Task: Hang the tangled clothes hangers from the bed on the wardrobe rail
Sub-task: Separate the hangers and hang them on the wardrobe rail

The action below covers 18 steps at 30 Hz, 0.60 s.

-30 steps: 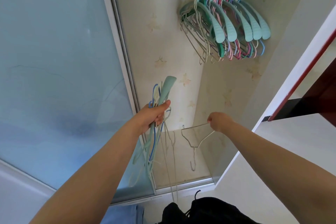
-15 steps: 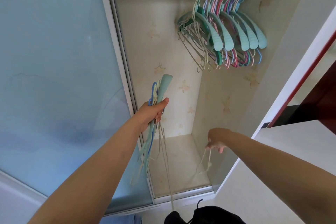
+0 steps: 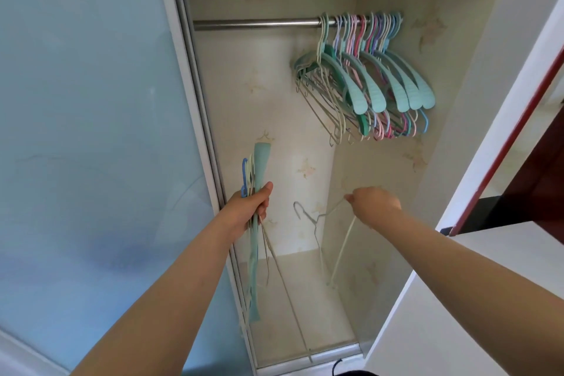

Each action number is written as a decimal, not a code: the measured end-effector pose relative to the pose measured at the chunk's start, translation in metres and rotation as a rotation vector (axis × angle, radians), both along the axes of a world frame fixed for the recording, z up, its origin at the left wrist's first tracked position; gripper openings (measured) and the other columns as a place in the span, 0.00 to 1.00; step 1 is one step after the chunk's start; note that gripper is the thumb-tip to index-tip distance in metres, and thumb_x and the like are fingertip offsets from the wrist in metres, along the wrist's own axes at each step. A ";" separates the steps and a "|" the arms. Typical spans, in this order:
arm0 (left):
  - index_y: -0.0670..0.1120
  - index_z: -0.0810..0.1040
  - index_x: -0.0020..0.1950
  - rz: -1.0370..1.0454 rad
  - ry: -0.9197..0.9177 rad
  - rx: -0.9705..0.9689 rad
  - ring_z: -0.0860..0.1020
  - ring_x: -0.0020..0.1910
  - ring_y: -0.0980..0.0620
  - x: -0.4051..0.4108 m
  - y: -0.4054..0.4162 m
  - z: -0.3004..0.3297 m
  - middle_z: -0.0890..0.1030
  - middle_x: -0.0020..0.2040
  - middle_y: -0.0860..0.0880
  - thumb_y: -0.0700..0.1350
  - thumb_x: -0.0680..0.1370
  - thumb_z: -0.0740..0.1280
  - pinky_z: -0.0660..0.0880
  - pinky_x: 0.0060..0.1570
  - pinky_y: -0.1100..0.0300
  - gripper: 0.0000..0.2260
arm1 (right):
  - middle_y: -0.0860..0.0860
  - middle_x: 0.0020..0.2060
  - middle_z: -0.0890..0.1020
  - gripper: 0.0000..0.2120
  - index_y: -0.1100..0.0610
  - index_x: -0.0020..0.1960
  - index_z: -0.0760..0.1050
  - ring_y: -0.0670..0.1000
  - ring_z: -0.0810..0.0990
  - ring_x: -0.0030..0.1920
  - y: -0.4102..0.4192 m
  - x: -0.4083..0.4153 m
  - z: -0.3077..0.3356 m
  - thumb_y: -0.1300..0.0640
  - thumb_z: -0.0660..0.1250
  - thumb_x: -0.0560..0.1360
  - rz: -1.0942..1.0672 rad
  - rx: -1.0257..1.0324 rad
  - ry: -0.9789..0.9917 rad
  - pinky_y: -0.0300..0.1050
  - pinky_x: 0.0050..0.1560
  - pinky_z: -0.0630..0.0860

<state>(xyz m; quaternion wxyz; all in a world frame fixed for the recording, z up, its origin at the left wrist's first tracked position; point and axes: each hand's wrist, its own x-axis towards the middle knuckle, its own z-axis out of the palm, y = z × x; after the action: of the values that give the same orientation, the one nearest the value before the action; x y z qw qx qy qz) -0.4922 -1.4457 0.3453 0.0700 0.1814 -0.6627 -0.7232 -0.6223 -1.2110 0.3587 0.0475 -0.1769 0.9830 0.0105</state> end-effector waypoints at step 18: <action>0.33 0.70 0.66 0.075 0.017 0.223 0.78 0.44 0.46 -0.026 0.006 0.045 0.79 0.59 0.41 0.52 0.79 0.65 0.81 0.41 0.57 0.26 | 0.47 0.42 0.82 0.19 0.57 0.55 0.73 0.46 0.82 0.33 -0.066 0.002 0.120 0.47 0.48 0.83 -0.053 -1.310 0.497 0.47 0.37 0.77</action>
<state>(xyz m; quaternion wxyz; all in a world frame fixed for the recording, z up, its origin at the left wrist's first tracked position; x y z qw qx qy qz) -0.5179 -1.4392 0.3904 0.0817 0.2066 -0.5704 -0.7908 -0.6207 -1.2768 0.4785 -0.2948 -0.1373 0.7727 -0.5451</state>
